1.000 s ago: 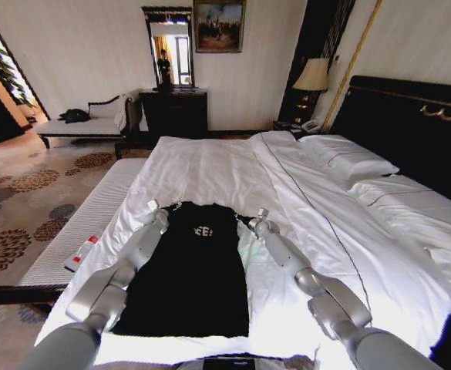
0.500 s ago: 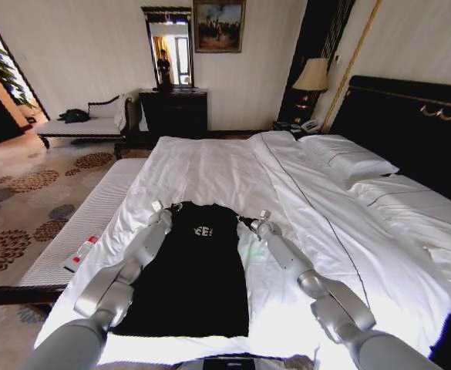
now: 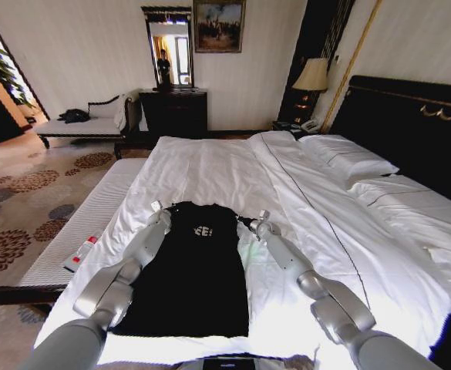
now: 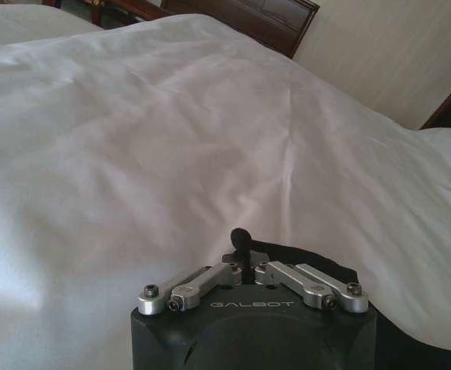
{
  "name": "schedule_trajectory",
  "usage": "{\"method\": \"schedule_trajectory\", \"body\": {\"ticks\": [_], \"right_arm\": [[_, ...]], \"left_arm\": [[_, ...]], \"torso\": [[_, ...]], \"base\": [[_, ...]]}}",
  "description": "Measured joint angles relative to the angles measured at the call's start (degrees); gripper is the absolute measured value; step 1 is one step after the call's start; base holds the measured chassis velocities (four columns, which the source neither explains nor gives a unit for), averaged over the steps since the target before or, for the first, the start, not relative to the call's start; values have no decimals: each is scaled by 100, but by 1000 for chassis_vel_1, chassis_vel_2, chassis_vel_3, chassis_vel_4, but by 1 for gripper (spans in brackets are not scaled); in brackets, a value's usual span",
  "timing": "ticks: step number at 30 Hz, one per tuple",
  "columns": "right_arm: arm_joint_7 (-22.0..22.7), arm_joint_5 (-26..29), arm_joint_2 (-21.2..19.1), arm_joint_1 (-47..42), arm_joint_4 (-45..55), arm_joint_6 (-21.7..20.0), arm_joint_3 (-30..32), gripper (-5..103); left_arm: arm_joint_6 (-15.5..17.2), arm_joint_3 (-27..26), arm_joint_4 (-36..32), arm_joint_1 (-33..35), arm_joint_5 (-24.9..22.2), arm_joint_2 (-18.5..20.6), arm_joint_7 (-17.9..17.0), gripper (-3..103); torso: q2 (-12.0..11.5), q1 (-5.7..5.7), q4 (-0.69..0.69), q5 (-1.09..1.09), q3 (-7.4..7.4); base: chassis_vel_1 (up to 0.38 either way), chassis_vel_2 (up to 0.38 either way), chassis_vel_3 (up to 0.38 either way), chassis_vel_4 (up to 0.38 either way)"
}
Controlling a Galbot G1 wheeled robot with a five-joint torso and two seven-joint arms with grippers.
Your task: Fold the clothes on the bed.
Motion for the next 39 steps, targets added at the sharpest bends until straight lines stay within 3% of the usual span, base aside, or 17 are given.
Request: {"method": "schedule_trajectory", "body": {"ticks": [12,19,24,32,39], "right_arm": [[63,118,-100,-43,261,-1,-105,0],[257,312,-349,126,842,29,-433,0],[377,339,-418,349,1089,34,-595,0],[456,438,-392,887,1018,86,-824,0],[431,446,-295,1236,657,175,-1018,0]], "left_arm": [[-62,135,-530,196,-78,330,-52,1],[-69,339,-1456,327,-533,818,-268,1],[-52,350,-1705,200,-747,988,-348,1],[-3,429,-1885,-77,-1003,1184,-388,1],[7,538,-1515,-430,-1088,1171,-243,1]], "torso": [[0,0,0,0,0],[0,0,0,0,0],[0,0,0,0,0],[0,0,1,0,0],[0,1,0,0,1]], "base": [[0,0,0,0],[0,0,0,0],[0,0,0,0],[0,0,0,0],[0,0,0,0]]}}
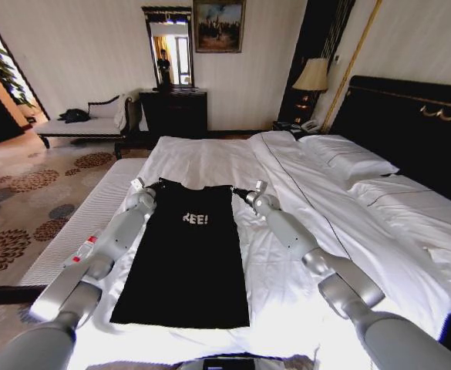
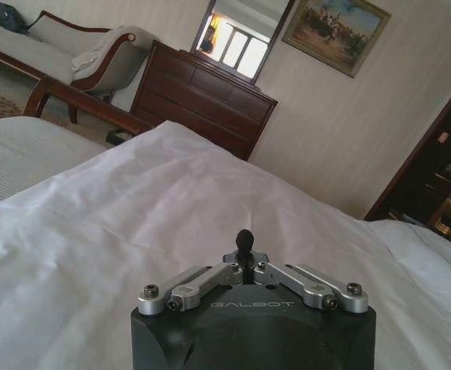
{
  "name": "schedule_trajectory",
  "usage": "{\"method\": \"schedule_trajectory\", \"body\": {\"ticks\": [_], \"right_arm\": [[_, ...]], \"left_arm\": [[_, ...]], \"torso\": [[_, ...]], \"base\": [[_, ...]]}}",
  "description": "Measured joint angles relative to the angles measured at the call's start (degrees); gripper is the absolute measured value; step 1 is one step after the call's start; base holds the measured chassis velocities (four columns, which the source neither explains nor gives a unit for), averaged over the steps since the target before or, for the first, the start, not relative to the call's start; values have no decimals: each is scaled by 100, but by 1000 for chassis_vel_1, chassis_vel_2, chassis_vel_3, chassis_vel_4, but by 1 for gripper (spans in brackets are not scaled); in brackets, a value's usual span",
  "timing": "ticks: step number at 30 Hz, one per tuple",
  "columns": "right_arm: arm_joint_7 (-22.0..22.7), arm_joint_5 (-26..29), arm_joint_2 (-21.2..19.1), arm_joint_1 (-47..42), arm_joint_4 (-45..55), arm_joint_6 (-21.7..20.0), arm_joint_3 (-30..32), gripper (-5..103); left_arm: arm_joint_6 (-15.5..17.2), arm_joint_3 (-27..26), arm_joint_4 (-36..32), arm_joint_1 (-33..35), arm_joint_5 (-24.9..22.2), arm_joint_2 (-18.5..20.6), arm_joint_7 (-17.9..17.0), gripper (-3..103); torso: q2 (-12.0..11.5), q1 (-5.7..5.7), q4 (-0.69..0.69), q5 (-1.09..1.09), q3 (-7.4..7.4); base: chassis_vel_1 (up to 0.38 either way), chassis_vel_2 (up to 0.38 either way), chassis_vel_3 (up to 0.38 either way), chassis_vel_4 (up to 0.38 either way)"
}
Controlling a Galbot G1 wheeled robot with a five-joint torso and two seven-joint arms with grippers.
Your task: Fold the clothes on the bed.
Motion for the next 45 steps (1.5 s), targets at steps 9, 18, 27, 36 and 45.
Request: {"method": "schedule_trajectory", "body": {"ticks": [9,18,27,36,45], "right_arm": [[-77,-135,48,39,-179,102,-54,0],[-2,-439,-68,-472,334,220,-77,0],[350,-493,-400,-1186,1351,261,67,0],[921,-543,-1309,-2315,3546,254,184,0],[1170,-456,-1785,-3018,4619,255,558,0]], "left_arm": [[-12,37,219,-14,110,-186,117,1],[-26,-169,-873,856,214,94,-44,1],[-96,-365,-1882,1612,237,466,-123,1],[-160,-775,-3636,2729,169,946,-461,1],[-200,-1113,-4362,3444,126,1334,-595,1]], "torso": [[0,0,-2,0,-1],[0,0,1,1,-1],[0,0,-2,0,-1],[1,-1,-2,1,-1],[2,-1,0,1,-2]], "base": [[0,0,0,0],[0,0,0,0],[0,0,0,0],[0,0,0,0],[0,0,0,0]]}}
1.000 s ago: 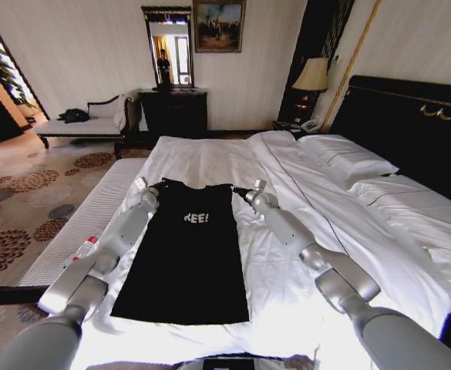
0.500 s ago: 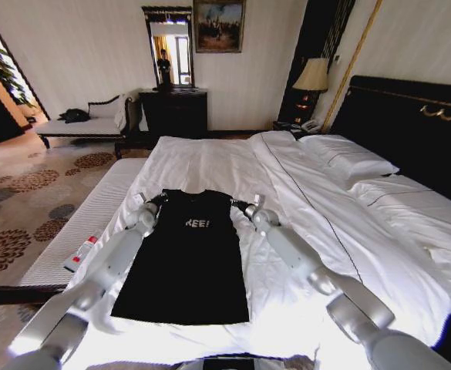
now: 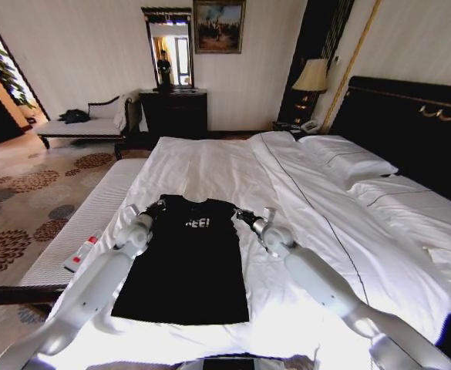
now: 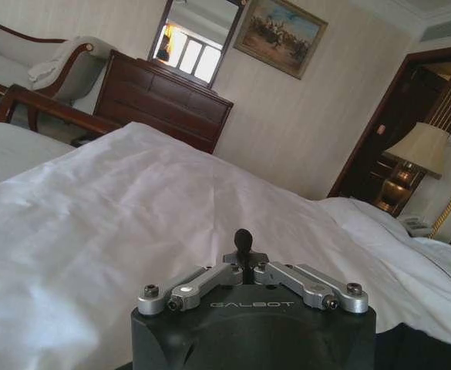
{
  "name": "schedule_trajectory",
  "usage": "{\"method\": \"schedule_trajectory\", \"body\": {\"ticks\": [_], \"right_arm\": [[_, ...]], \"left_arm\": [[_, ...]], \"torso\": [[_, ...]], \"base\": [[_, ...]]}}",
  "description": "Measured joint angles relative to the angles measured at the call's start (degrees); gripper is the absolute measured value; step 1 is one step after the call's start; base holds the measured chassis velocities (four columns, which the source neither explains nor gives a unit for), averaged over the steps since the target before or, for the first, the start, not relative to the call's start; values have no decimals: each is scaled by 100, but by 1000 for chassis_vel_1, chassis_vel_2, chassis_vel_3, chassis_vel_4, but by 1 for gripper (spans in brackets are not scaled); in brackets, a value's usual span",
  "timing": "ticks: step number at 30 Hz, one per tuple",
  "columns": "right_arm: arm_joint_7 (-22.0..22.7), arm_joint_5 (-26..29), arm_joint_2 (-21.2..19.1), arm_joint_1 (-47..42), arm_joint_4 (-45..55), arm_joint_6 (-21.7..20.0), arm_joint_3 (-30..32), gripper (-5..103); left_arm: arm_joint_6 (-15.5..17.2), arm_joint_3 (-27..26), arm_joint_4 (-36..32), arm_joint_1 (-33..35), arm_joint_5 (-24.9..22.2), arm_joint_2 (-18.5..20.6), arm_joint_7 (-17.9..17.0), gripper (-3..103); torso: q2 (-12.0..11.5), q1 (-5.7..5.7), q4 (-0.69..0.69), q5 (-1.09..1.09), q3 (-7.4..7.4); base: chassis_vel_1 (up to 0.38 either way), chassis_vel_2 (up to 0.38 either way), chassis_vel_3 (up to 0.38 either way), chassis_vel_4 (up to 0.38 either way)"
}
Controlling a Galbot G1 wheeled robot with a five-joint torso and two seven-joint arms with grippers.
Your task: Fold the clothes on the bed.
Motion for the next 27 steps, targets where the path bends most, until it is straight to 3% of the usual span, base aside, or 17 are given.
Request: {"method": "schedule_trajectory", "body": {"ticks": [3,9,18,27], "right_arm": [[99,-4,-150,-666,625,-4,232,0],[129,-243,-167,-1518,1246,-7,369,0],[144,-448,-147,-2155,1697,-17,535,0],[147,-596,-187,-2812,2206,-17,699,0]], "left_arm": [[-10,-233,-527,580,18,164,-27,1],[-51,-699,-936,1328,148,320,-10,1],[-126,-1390,-1398,2299,202,527,178,1],[-274,-1732,-1625,3352,498,560,468,1]], "torso": [[0,0,-2,0,0],[0,-1,-1,-1,0],[-1,1,0,-1,1],[-1,1,1,-1,1]], "base": [[0,0,0,0],[0,0,0,0],[0,0,0,0],[0,0,0,0]]}}
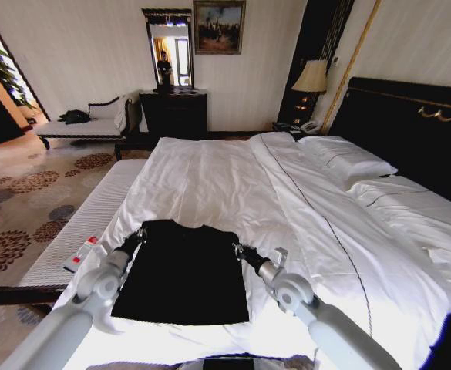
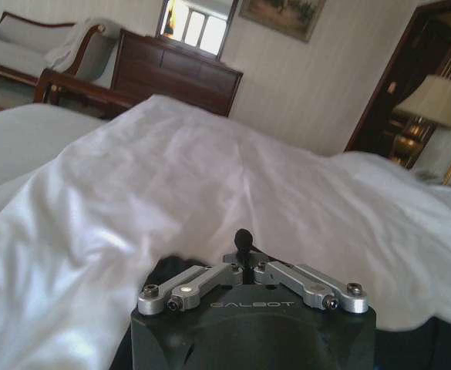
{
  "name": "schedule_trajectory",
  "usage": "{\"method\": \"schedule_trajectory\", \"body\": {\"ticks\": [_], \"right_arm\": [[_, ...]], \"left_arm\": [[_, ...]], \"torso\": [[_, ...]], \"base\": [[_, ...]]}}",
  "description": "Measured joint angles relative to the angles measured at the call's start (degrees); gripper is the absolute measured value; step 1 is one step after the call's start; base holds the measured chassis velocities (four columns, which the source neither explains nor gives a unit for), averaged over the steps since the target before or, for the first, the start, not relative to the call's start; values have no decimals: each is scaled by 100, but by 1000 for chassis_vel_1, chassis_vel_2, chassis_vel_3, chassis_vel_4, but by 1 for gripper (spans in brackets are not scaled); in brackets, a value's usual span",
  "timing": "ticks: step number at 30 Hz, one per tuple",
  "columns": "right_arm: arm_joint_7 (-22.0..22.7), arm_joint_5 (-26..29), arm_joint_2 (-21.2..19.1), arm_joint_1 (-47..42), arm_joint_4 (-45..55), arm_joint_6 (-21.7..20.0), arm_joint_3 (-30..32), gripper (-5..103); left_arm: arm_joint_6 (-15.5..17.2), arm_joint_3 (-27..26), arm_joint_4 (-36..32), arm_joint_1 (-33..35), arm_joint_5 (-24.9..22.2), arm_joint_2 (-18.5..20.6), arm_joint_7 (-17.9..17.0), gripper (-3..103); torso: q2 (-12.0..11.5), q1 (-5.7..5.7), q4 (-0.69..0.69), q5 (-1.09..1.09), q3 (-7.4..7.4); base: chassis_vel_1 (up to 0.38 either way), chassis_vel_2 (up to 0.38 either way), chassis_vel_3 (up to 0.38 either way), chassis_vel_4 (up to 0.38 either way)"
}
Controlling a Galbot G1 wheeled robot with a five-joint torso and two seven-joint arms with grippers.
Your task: Fold the clothes on the bed.
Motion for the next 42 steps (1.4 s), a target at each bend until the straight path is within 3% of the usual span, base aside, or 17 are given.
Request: {"method": "schedule_trajectory", "body": {"ticks": [13,24,33,42], "right_arm": [[-46,-411,205,-820,193,70,10,0],[-82,-533,-7,-1539,693,168,358,0],[-174,-858,209,-1807,521,311,360,0],[-280,-1194,258,-2120,464,422,392,0]], "left_arm": [[-161,-494,-188,795,165,-111,180,1],[-213,-737,-311,1110,128,-43,266,1],[-249,-1209,-596,1973,99,-95,329,1],[-376,-1219,-583,2348,342,-325,426,1]], "torso": [[-1,0,-2,1,1],[0,0,-2,0,0],[0,0,-1,1,0],[0,0,-1,1,0]], "base": [[0,0,0,0],[0,0,0,0],[0,0,0,0],[0,0,0,0]]}}
